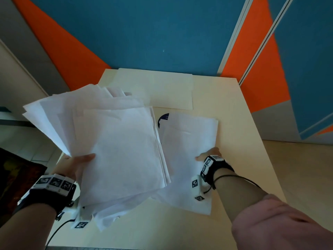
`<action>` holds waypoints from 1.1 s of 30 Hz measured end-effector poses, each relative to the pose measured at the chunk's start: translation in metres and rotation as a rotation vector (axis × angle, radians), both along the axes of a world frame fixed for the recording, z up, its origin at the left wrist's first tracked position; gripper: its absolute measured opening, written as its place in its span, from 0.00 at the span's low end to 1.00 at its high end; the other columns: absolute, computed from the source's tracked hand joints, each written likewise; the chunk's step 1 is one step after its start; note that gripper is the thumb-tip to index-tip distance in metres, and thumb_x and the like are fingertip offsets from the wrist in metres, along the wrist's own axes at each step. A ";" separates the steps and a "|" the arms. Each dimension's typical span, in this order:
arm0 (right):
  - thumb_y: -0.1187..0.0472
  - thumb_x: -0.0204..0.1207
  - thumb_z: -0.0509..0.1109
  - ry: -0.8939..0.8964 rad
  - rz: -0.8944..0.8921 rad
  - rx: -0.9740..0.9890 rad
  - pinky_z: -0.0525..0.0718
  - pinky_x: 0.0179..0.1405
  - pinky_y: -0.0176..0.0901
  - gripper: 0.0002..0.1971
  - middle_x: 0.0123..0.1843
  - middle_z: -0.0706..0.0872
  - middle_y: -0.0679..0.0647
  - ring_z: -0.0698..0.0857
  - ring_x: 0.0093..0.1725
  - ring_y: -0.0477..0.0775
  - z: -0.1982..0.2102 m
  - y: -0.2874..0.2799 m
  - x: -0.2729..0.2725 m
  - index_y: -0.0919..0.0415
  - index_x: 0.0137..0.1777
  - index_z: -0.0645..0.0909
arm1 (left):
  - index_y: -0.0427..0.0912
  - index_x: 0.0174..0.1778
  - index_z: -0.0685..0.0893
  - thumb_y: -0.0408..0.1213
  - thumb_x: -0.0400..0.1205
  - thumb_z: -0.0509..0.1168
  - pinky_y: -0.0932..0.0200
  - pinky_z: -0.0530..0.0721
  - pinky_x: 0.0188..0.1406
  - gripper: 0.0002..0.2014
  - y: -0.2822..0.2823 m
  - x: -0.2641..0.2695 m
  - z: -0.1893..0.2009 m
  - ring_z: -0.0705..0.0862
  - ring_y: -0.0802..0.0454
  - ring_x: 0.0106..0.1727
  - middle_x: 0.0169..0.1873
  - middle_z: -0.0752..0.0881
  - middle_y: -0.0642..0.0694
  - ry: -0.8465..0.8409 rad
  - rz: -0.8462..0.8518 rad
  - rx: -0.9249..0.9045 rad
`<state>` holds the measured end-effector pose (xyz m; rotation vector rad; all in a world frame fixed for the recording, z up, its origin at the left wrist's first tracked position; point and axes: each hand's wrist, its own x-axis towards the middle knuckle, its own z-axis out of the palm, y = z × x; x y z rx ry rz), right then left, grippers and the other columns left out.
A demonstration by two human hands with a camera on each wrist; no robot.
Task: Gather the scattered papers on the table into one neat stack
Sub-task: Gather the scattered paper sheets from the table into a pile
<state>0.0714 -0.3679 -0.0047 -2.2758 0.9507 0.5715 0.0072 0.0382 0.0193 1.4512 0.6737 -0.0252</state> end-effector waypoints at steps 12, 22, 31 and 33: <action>0.69 0.74 0.70 -0.494 0.016 0.287 0.75 0.57 0.43 0.18 0.64 0.84 0.65 0.83 0.63 0.63 0.057 -0.029 0.004 0.70 0.64 0.80 | 0.23 0.51 0.83 0.24 0.71 0.72 0.49 0.87 0.40 0.15 0.027 -0.013 -0.016 0.86 0.46 0.30 0.35 0.87 0.38 0.099 0.058 0.003; 0.65 0.67 0.77 -0.449 0.134 0.632 0.72 0.66 0.49 0.30 0.67 0.81 0.62 0.79 0.63 0.57 0.127 -0.022 0.011 0.71 0.69 0.74 | 0.36 0.39 0.83 0.22 0.58 0.76 0.46 0.84 0.44 0.16 -0.013 0.003 0.006 0.84 0.39 0.42 0.32 0.88 0.42 -0.008 -0.067 -0.053; 0.74 0.72 0.70 -0.338 -0.013 0.841 0.77 0.66 0.64 0.24 0.64 0.83 0.64 0.82 0.60 0.63 0.086 0.031 -0.008 0.69 0.70 0.73 | 0.32 0.42 0.85 0.22 0.62 0.76 0.51 0.90 0.31 0.14 -0.070 0.021 0.023 0.90 0.47 0.30 0.33 0.90 0.39 -0.037 -0.264 -0.139; 0.74 0.73 0.70 -0.260 0.030 0.861 0.78 0.63 0.61 0.25 0.64 0.82 0.63 0.82 0.60 0.63 0.077 0.035 -0.011 0.66 0.70 0.71 | 0.34 0.40 0.85 0.22 0.57 0.76 0.54 0.89 0.27 0.17 -0.083 0.023 0.024 0.89 0.49 0.27 0.27 0.90 0.45 -0.075 -0.301 -0.154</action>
